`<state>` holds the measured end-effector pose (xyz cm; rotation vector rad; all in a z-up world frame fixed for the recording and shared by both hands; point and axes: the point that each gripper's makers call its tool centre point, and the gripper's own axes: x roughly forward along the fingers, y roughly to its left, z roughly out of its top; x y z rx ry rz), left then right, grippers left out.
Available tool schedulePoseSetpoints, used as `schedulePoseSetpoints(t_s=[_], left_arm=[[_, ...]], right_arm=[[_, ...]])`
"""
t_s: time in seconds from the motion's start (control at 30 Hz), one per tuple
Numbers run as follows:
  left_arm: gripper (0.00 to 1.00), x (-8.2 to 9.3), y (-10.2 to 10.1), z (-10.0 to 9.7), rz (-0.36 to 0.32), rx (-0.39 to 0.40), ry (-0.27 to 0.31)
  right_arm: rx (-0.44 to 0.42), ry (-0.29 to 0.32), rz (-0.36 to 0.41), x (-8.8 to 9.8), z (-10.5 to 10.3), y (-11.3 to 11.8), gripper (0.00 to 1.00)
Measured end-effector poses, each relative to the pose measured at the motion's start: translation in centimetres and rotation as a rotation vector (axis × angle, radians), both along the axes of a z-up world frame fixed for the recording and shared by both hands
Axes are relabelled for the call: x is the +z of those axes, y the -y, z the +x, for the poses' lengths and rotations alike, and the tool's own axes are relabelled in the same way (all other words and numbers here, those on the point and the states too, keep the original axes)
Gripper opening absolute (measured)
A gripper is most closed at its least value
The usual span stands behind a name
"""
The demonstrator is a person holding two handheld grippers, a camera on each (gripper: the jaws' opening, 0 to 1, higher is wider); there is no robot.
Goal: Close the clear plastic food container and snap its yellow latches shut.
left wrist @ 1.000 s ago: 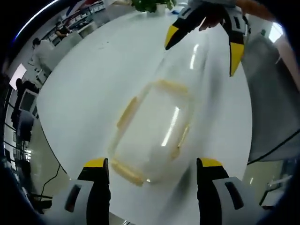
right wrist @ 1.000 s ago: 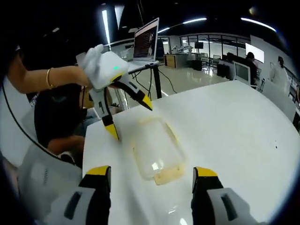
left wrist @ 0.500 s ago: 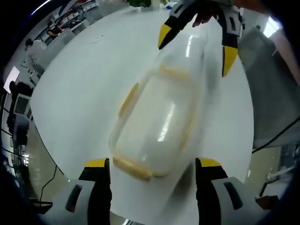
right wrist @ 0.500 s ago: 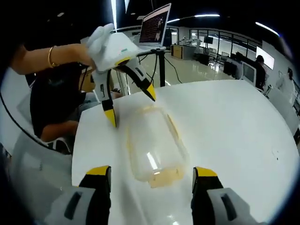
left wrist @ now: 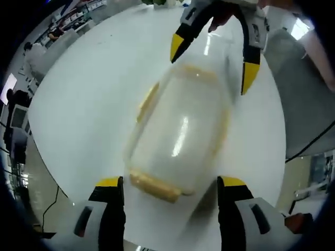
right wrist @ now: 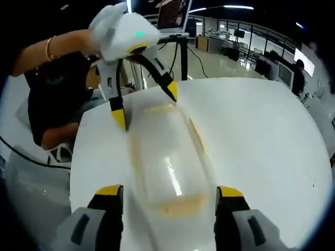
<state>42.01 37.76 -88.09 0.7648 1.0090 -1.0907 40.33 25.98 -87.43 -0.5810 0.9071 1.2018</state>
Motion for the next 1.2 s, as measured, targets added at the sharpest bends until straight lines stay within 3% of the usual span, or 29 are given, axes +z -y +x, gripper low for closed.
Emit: schedulePoseSetpoints(t_s=[0.17, 0.4, 0.53, 0.67, 0.7, 0.73, 0.97, 1.2], left_arm=[[0.70, -0.8, -0.5, -0.3, 0.044, -0.051, -0.013], [0.69, -0.6, -0.3, -0.2, 0.014, -0.057, -0.024], [0.70, -0.5, -0.3, -0.3, 0.009, -0.072, -0.022], [0.71, -0.6, -0.4, -0.5, 0.014, -0.091, -0.023], [0.71, -0.6, -0.3, -0.5, 0.015, -0.092, -0.023], [0.71, -0.6, -0.3, -0.6, 0.016, -0.092, -0.023], [0.66, -0.5, -0.1, -0.8, 0.012, -0.131, -0.024], [0.57, -0.3, -0.2, -0.1, 0.018, -0.134, -0.024]], right_arm=[[0.057, 0.056, -0.065, -0.8, 0.3, -0.1, 0.72], [0.080, 0.092, -0.119, -1.0, 1.0, 0.0, 0.72], [0.065, 0.089, -0.128, -1.2, 1.3, 0.7, 0.71], [0.072, 0.045, -0.154, -2.2, 0.6, 1.0, 0.70], [0.047, 0.017, -0.125, -2.1, 0.3, 0.7, 0.70], [0.054, 0.044, -0.139, -1.9, 0.8, 0.9, 0.71], [0.101, 0.037, -0.148, -1.9, 0.6, 1.1, 0.70], [0.164, 0.034, -0.180, -1.8, 0.9, 1.6, 0.62]])
